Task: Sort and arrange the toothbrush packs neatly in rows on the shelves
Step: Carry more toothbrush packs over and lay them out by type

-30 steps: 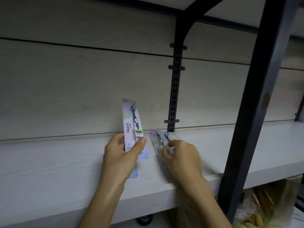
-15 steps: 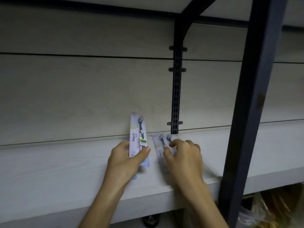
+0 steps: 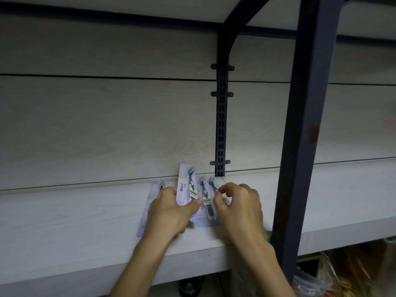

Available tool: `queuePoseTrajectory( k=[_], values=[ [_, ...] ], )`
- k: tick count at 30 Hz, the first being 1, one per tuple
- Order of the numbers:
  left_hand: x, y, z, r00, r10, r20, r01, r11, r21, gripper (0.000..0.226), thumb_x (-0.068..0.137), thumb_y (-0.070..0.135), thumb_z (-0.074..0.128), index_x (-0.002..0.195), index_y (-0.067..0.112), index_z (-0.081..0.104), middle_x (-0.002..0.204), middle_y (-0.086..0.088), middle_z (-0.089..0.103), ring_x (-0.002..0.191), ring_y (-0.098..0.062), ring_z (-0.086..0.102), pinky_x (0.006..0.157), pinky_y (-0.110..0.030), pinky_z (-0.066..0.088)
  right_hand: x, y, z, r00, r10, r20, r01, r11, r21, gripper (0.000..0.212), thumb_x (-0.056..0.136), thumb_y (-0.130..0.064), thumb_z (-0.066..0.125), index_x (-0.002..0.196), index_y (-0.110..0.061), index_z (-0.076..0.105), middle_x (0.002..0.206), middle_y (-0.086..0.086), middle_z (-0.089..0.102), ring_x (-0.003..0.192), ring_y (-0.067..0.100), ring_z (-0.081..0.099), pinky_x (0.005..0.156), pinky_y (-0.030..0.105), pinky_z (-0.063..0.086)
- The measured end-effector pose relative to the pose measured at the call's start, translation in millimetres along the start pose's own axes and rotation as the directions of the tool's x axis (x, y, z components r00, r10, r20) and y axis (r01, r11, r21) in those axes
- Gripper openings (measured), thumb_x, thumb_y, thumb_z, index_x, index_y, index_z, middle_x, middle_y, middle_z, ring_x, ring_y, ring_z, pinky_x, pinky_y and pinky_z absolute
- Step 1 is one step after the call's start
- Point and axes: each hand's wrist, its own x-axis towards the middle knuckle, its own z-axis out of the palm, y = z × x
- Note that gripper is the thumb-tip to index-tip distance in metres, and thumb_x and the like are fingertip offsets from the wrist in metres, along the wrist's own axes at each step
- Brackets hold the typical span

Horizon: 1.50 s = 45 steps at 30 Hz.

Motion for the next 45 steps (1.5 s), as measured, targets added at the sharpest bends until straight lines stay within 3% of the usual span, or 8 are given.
queuePoseTrajectory(
  k=[5,10,14,17,20,25,30,45],
  values=[
    [0,3,9,0.999,-0.038,0.015,0.035,0.988,0.15,0.042,0.076,0.045,0.073,0.095,0.01,0.058,0.077,-0.003,0.069,0.064,-0.024,0.067,0.056,-0.031,0.049,3,4,1,0.999,-0.032,-0.015,0.033,0.999,0.033,0.022,0.088,-0.03,0.057,0.103,-0.02,0.07,0.099,0.003,0.066,0.098,0.021,0.054,0.074,0.031,0.045],
    [-1,6,14,1.0,-0.02,0.017,0.013,0.939,0.343,0.046,0.078,0.051,0.068,0.106,0.017,0.056,0.101,0.001,0.062,0.096,-0.02,0.057,0.077,-0.028,0.045,4,7,-2,0.998,-0.054,-0.01,0.055,0.997,0.053,0.022,0.088,-0.03,0.057,0.103,-0.021,0.069,0.1,0.002,0.065,0.099,0.02,0.053,0.072,0.03,0.044],
    [-7,19,11,1.0,0.016,0.003,-0.016,0.879,0.477,0.04,0.082,0.055,0.061,0.098,0.019,0.055,0.076,0.007,0.053,0.086,-0.016,0.048,0.068,-0.024,0.035,6,10,-4,0.998,-0.064,0.018,0.063,0.995,0.073,0.021,0.088,-0.03,0.057,0.104,-0.021,0.069,0.099,0.002,0.064,0.098,0.02,0.053,0.07,0.029,0.044],
    [-8,22,9,0.999,0.049,-0.012,-0.034,0.839,0.543,0.043,0.081,0.058,0.059,0.091,0.016,0.062,0.106,-0.004,0.065,0.104,-0.02,0.055,0.072,-0.026,0.039,8,10,-7,0.996,-0.084,0.039,0.081,0.994,0.078,0.02,0.089,-0.029,0.056,0.103,-0.021,0.068,0.099,0.002,0.063,0.098,0.019,0.052,0.068,0.027,0.039],
    [-10,18,7,0.996,0.081,-0.043,-0.042,0.822,0.568,0.048,0.08,0.061,0.058,0.107,0.022,0.064,0.132,-0.005,0.054,0.123,-0.022,0.047,0.086,-0.028,0.04,10,8,-9,0.991,-0.122,0.053,0.117,0.989,0.087,0.02,0.089,-0.028,0.056,0.102,-0.021,0.068,0.098,0.002,0.063,0.097,0.02,0.054,0.067,0.026,0.038],
    [-23,12,-6,0.976,0.178,-0.123,-0.076,0.814,0.576,0.046,0.083,0.058,0.057,0.118,0.028,0.059,0.122,0.003,0.059,0.112,-0.017,0.053,0.085,-0.029,0.043,13,1,-11,0.979,-0.198,0.057,0.189,0.972,0.137,0.02,0.088,-0.027,0.056,0.101,-0.02,0.069,0.1,0.004,0.066,0.099,0.023,0.056,0.075,0.032,0.048],
    [-45,2,-33,0.946,0.258,-0.199,-0.076,0.768,0.636,0.036,0.088,0.05,0.054,0.117,0.029,0.058,0.117,0.006,0.058,0.108,-0.014,0.052,0.075,-0.025,0.039,2,-26,-10,0.952,-0.297,0.068,0.285,0.947,0.151,0.021,0.089,-0.03,0.055,0.102,-0.02,0.069,0.1,0.004,0.065,0.099,0.023,0.055,0.075,0.028,0.037],
    [-114,-50,-209,0.874,0.296,-0.385,0.103,0.662,0.743,0.039,0.092,0.044,0.049,0.127,0.028,0.05,0.122,0.004,0.056,0.112,-0.017,0.051,0.081,-0.031,0.045,-89,-196,13,0.815,-0.569,0.112,0.54,0.814,0.213,0.031,0.093,-0.031,0.05,0.12,-0.02,0.06,0.109,0.005,0.061,0.105,0.026,0.051,0.079,0.033,0.041]
  ],
)
